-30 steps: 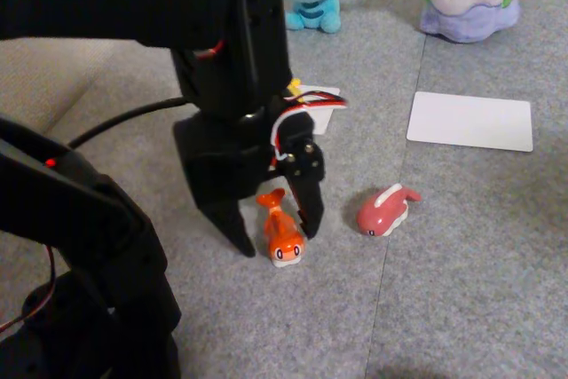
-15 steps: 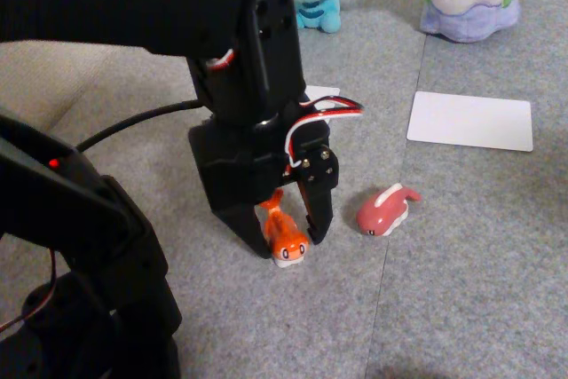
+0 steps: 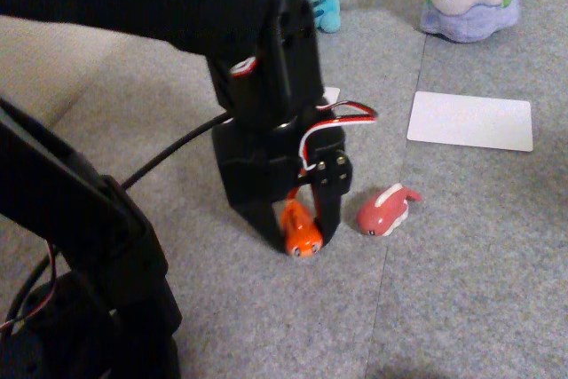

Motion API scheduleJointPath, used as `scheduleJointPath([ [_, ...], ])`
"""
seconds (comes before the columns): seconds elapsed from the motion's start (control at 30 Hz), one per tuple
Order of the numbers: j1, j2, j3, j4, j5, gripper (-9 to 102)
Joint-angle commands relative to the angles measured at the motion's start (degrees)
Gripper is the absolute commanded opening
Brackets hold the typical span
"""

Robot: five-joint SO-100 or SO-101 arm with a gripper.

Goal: Wooper wants to eat egg sudhi, and Goomy wants to eat shrimp sushi

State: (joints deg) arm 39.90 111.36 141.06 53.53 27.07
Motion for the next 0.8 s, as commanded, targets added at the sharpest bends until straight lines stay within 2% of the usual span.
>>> scheduleJointPath([
  [0.0, -1.76, 2.72, -5.36, -3.43, 5.98, 6],
  [0.33, -7.38, -8.53, -26.10, -5.36, 18.72, 6],
  [0.77, -2.29, -36.65, -56.69, -1.23, 19.60, 6],
])
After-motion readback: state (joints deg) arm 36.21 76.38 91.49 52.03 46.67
